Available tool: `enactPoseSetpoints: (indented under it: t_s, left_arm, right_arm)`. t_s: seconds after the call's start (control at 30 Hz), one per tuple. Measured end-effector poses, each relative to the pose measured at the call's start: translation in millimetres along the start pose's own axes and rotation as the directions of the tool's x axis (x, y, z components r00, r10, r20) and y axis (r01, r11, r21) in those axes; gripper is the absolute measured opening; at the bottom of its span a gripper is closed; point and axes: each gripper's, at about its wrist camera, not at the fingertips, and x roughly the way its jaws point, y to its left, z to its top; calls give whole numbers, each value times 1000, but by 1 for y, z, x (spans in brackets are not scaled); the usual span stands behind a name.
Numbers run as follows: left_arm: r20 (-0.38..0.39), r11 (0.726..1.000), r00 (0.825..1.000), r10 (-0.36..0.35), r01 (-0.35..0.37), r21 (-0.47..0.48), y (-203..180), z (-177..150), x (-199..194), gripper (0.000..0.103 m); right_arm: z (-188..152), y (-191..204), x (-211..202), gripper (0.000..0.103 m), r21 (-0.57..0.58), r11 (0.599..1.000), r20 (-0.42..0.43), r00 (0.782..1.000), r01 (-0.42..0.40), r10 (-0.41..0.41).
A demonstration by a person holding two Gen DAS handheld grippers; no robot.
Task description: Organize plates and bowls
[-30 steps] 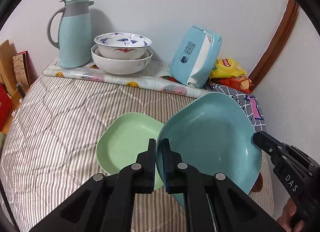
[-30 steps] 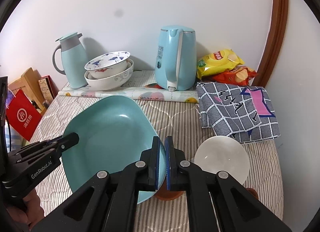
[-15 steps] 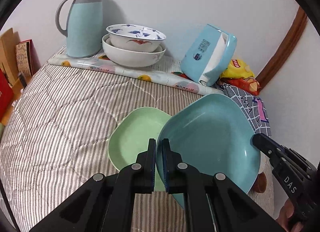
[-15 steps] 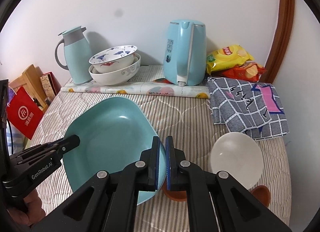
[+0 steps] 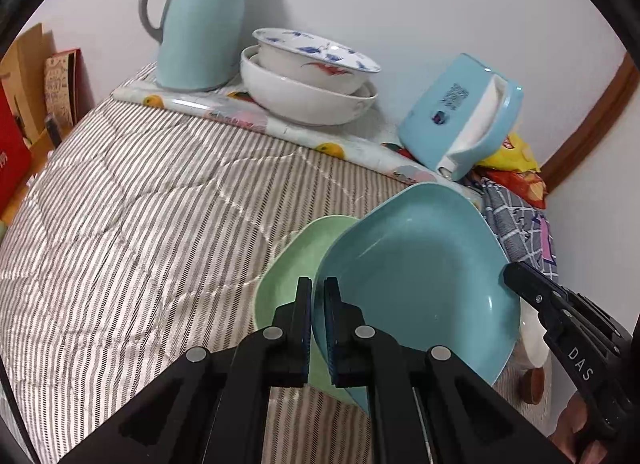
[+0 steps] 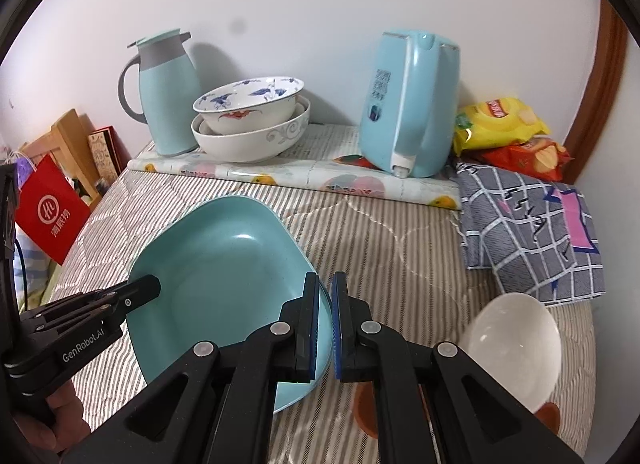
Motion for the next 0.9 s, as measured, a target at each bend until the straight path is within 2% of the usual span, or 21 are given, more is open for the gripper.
enactPoseSetpoints:
  t_s: [0.5,0.9]
  left_arm:
    - [-56,998,998,22,-24,-51,25,-3,38,7]
    - [-61,998,998,-4,0,-63,29,-5,35,9]
  right_arm:
    - [2,11,59,6,-31,999,-77,997,-22,19]
    - [1,12,65,8,-40,999,-85,996,-25,21]
